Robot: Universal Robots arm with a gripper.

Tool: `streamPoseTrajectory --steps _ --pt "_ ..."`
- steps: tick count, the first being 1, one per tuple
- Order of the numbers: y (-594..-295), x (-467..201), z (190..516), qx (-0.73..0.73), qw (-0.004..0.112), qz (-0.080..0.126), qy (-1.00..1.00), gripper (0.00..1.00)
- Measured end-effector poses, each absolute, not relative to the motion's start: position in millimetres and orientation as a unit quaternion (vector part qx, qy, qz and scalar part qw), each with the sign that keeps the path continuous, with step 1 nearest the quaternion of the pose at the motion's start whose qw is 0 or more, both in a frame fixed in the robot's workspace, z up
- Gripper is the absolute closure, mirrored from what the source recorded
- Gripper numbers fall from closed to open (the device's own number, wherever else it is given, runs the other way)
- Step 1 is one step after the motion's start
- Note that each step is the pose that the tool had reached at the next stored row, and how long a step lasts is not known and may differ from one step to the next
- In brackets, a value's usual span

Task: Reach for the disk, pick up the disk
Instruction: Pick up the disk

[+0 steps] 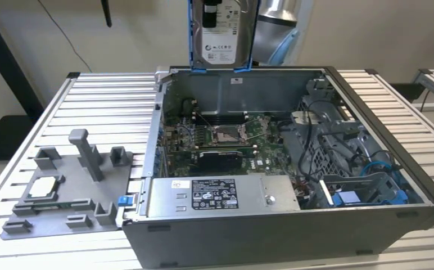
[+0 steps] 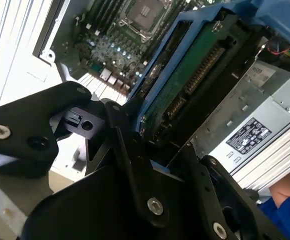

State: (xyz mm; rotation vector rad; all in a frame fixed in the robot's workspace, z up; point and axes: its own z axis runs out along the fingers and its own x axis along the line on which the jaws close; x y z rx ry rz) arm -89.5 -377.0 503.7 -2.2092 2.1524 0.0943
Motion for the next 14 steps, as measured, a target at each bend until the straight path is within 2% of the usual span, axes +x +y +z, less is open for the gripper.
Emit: streamPoseTrajectory --steps 14 --pt "-377.4 -25.9 503.1 -0.716 0.028 0.031 0.697 1.0"
